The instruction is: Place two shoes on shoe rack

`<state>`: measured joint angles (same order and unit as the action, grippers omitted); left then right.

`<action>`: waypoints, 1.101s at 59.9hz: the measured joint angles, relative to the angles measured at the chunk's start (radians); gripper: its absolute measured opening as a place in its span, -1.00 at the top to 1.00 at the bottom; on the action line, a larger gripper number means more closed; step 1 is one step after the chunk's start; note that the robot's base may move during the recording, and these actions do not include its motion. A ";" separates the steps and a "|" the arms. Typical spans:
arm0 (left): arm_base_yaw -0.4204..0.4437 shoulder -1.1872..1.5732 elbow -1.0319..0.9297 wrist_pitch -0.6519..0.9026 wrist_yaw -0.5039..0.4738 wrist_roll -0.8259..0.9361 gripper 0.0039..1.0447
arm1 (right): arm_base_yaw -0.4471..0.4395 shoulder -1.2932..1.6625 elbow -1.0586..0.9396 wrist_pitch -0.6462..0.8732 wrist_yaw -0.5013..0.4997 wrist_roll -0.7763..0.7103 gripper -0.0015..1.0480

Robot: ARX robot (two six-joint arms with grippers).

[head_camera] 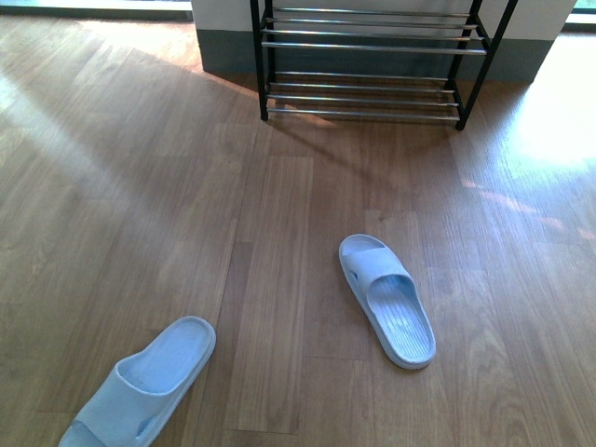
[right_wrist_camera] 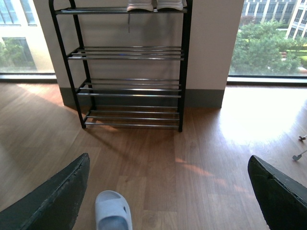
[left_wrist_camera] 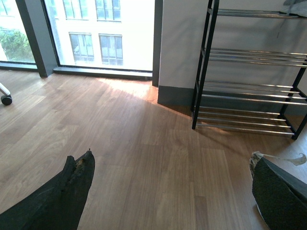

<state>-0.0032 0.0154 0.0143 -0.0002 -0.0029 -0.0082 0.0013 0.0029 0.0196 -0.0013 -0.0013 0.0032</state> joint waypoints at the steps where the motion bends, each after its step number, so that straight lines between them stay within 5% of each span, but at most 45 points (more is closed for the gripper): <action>1: 0.000 0.000 0.000 0.000 0.000 0.000 -0.83 | 0.000 0.000 0.000 0.000 0.000 0.000 -0.82; 60: 0.000 0.000 0.000 0.000 0.001 0.000 -0.83 | 0.000 0.000 0.000 0.000 0.001 0.000 -0.82; 64: -0.040 0.103 0.061 -0.178 -0.254 -0.177 -0.83 | 0.000 0.000 0.000 0.000 0.002 0.000 -0.82; 66: 0.014 0.206 0.082 -0.217 -0.323 -0.288 -0.83 | 0.000 0.000 0.000 0.000 0.001 0.000 -0.82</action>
<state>0.0109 0.2218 0.0967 -0.2176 -0.3260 -0.2962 0.0013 0.0029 0.0196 -0.0013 -0.0006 0.0032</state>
